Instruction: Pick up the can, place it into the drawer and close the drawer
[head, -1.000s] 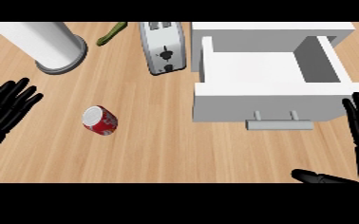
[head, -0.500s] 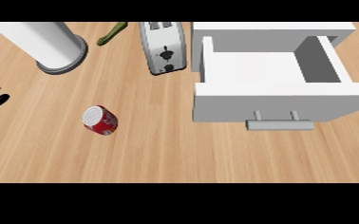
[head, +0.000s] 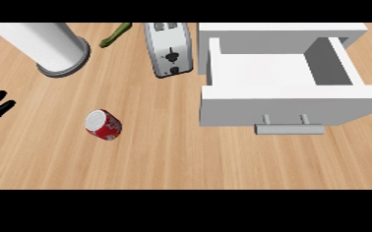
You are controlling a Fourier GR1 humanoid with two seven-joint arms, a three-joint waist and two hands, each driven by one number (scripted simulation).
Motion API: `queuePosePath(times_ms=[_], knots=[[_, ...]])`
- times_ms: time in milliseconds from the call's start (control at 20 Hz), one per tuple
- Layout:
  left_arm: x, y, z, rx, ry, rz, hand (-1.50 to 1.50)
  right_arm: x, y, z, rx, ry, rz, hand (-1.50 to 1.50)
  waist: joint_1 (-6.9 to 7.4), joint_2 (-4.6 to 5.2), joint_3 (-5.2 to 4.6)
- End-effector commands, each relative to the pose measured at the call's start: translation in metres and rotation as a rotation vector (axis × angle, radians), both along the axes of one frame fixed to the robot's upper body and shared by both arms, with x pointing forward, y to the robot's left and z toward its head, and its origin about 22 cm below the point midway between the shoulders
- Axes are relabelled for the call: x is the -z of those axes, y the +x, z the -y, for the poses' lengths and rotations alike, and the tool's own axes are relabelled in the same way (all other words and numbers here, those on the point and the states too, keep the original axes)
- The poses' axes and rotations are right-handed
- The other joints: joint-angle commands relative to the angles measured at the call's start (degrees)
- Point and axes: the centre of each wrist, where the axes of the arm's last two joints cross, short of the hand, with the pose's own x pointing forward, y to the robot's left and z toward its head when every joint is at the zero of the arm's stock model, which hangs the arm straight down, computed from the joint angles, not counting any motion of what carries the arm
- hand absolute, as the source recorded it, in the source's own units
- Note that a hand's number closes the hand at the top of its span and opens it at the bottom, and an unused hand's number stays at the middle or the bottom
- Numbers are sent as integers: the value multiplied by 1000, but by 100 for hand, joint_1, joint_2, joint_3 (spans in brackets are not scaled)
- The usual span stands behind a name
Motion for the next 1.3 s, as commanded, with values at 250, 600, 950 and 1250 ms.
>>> queuePosePath(times_ms=[250, 600, 950, 1250], knots=[[17, 29, 29, 35, -64, -107, -150, 8, -27, 8, 0, 8, -1, -150, -21, 4, 0], [51, 54, 25, 7, -67, -118, -150, 20, -29, 20, 1, 22, -9, -150, -25, 11, -2], [79, 65, 49, 1, -38, -127, -150, 9, -33, 35, 5, 25, 15, -150, -22, 12, -3], [119, 53, 57, -50, 0, -156, -150, -14, -44, 15, -4, -8, -3, -150, -21, 12, -7]])
